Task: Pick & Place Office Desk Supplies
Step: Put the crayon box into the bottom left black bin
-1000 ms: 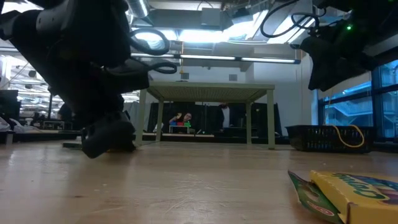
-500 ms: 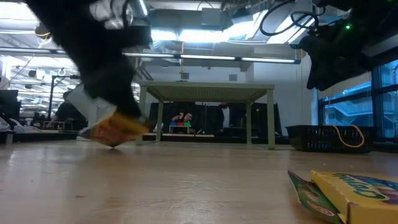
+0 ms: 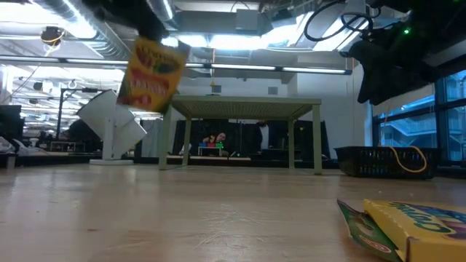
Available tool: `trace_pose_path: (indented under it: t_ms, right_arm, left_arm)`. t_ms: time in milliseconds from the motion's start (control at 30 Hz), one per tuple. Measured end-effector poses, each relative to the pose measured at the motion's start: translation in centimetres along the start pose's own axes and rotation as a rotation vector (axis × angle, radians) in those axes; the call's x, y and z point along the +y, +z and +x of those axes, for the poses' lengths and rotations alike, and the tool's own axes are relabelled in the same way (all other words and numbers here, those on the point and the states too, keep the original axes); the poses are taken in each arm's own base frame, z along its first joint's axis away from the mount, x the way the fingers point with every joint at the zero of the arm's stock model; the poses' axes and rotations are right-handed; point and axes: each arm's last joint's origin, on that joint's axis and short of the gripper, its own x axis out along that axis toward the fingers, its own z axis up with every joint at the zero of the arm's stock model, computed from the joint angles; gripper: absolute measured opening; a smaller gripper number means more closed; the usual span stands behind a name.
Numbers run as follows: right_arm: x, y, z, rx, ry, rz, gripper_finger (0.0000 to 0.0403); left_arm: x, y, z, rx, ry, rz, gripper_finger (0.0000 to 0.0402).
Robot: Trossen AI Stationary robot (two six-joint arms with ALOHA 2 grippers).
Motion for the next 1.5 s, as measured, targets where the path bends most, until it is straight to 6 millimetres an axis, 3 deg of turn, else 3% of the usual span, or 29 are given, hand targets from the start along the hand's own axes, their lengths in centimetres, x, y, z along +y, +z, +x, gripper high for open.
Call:
trace_pose_path:
  t_ms: [333, 867, 1000, 1167, 1500]
  right_arm:
    - [0.1, 0.1, 0.0, -0.02, 0.002, 0.008, 0.0205]
    - [0.1, 0.1, 0.0, -0.02, 0.003, 0.009, 0.0205]
    - [0.1, 0.1, 0.0, -0.021, 0.005, 0.011, 0.0205]
    - [0.4, 0.0, 0.2, -0.028, -0.006, 0.004, 0.0205]
    - [1.9, -0.9, 1.9, -0.014, -0.076, -0.061, 0.0205]
  left_arm:
    - [0.0, 1.4, -3.9, -0.139, -0.103, 0.038, 0.0001]
    - [1.3, 0.8, -10.9, 0.017, -0.729, 0.068, 0.0001]
    - [2.2, 0.1, -12.4, 0.083, -0.805, 0.077, 0.0002]
    - [3.0, -2.0, -13.9, 0.278, -0.921, 0.214, 0.0001]
    - [4.3, -4.5, -15.7, 0.507, -0.867, 0.184, 0.0002]
